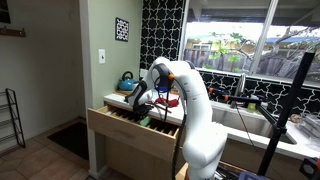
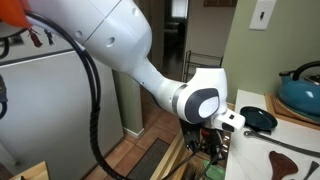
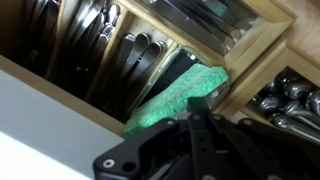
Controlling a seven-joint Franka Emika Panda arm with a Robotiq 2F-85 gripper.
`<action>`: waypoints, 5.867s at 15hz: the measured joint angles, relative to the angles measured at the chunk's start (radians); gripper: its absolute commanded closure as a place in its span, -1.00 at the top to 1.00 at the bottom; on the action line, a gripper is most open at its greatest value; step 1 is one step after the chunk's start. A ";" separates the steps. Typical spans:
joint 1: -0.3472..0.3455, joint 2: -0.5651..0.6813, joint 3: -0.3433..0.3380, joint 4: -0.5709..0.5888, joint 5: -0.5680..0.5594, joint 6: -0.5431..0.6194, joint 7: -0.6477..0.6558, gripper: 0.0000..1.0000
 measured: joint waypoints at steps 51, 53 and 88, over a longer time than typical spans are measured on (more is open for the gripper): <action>0.049 -0.067 -0.021 -0.090 -0.412 -0.066 -0.301 -1.00; 0.049 -0.065 -0.020 -0.099 -0.427 -0.060 -0.312 -1.00; 0.054 -0.157 0.055 -0.167 -0.338 0.172 -0.346 0.25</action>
